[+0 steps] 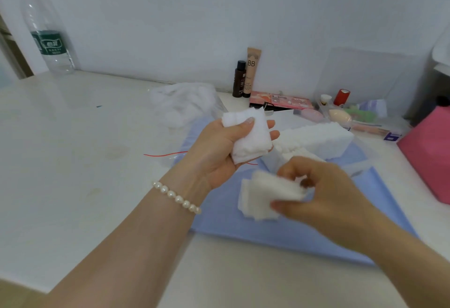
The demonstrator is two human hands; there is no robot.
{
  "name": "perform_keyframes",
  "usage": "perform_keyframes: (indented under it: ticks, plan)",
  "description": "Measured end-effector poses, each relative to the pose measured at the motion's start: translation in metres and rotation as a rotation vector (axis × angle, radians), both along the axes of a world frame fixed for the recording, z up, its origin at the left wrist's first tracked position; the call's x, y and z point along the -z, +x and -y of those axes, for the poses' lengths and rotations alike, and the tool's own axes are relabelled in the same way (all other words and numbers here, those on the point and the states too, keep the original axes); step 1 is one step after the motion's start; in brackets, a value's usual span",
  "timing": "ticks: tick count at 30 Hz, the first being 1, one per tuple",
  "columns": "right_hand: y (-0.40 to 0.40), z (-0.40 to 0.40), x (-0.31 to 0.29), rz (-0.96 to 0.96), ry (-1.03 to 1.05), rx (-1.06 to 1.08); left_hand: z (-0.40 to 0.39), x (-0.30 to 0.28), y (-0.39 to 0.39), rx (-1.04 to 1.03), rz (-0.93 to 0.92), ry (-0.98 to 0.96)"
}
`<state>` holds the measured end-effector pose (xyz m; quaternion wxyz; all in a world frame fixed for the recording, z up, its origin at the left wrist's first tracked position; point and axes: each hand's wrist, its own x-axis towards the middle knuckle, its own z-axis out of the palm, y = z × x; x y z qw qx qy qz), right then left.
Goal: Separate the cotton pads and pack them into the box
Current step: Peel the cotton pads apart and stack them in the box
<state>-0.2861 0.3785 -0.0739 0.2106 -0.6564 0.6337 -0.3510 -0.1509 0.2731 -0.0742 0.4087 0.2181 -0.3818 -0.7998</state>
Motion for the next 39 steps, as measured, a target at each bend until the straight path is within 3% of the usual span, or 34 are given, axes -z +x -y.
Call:
perform_keyframes:
  ticks: [4,7,13,20,31,34,39]
  plan:
    - [-0.021,0.013,-0.015,0.681,-0.013,-0.077,-0.005,0.007,-0.008,0.024,0.086,-0.013]
    - [-0.025,0.017,-0.014,0.890,-0.002,-0.157,-0.010,0.013,-0.014,0.072,0.125,-0.066]
    - [-0.013,0.019,-0.008,0.829,-0.056,-0.068,-0.016,0.018,-0.022,0.181,0.127,-0.121]
    - [-0.002,0.017,-0.007,0.763,-0.194,0.118,-0.020,0.020,-0.029,0.169,0.013,-0.003]
    - [0.004,0.014,-0.002,0.652,-0.183,0.202,-0.017,0.015,-0.026,0.161,-0.007,0.176]
    - [0.006,0.015,0.001,0.628,-0.199,0.220,-0.022,0.008,-0.024,0.194,-0.032,0.085]
    - [0.008,0.017,0.007,0.511,-0.214,0.239,-0.020,0.011,-0.020,0.074,0.094,-0.085]
